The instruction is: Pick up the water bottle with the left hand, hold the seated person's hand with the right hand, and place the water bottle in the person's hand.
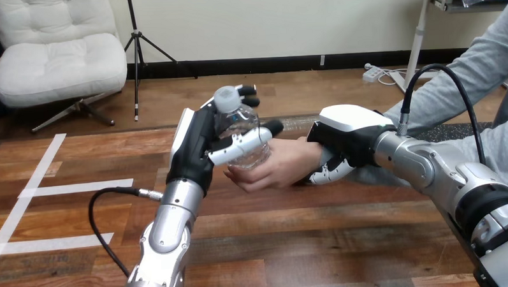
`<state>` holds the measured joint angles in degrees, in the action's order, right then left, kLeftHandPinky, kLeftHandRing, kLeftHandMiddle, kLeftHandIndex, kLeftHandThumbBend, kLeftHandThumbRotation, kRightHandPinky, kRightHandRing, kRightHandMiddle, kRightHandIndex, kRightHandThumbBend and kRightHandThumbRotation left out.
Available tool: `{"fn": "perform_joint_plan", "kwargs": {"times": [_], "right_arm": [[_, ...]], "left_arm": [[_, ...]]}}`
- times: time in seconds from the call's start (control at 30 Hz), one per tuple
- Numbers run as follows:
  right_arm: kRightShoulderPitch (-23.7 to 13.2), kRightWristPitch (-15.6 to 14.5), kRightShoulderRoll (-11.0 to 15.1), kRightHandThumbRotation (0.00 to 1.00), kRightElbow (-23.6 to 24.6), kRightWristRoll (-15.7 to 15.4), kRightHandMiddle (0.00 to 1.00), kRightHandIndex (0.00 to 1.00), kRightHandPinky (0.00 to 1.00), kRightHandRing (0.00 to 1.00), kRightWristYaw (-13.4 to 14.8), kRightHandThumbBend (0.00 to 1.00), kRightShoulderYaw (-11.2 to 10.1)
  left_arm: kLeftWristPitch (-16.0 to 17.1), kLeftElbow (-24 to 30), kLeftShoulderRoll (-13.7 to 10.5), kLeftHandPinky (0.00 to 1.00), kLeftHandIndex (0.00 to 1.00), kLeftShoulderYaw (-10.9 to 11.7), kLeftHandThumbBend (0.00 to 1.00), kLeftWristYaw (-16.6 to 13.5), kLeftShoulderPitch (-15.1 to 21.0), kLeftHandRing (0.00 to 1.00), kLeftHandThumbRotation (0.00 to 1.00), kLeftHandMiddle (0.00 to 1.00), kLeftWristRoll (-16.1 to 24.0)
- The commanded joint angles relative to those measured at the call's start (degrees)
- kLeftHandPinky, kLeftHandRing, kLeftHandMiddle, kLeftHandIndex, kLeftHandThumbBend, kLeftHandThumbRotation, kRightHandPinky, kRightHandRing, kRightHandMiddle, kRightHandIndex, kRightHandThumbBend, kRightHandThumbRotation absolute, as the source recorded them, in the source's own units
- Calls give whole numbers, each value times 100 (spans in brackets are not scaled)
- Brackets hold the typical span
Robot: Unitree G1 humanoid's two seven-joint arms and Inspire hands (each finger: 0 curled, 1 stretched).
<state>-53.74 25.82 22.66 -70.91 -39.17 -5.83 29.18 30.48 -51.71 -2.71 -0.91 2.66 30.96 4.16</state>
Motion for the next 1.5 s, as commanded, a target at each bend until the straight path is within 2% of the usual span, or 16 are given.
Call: {"fn": "perform_joint_plan", "kwargs": {"times": [0.0, 0.4, 0.63, 0.93, 1.2, 1.47], "right_arm": [[-781, 142, -23, 31, 149, 208, 35, 36, 24, 29, 281, 45, -259], [-782, 102, -27, 31, 153, 196, 36, 37, 25, 30, 262, 45, -247], [-772, 92, -24, 31, 168, 192, 36, 37, 25, 30, 265, 46, -245], [-766, 69, -16, 32, 179, 193, 37, 38, 26, 30, 241, 46, -245], [-751, 76, 4, 33, 198, 199, 38, 39, 27, 31, 224, 46, -250], [-748, 20, 6, 35, 204, 235, 39, 39, 28, 33, 155, 47, -275]], "left_arm": [[-44, 306, 45, 76, 87, 46, 92, 74, 481, 83, 68, 86, -108], [-69, 327, 3, 80, 88, 10, 99, 116, 438, 87, 77, 88, -81], [-64, 361, -42, 84, 89, -49, 100, 63, 410, 89, 85, 90, 40], [-101, 452, -97, 92, 93, -48, 100, 210, 362, 94, 93, 94, 31], [-110, 617, -107, 98, 96, 6, 100, 257, 276, 98, 98, 97, -38], [-54, 818, -109, 100, 96, 89, 100, 239, 155, 99, 100, 97, -135]]}}
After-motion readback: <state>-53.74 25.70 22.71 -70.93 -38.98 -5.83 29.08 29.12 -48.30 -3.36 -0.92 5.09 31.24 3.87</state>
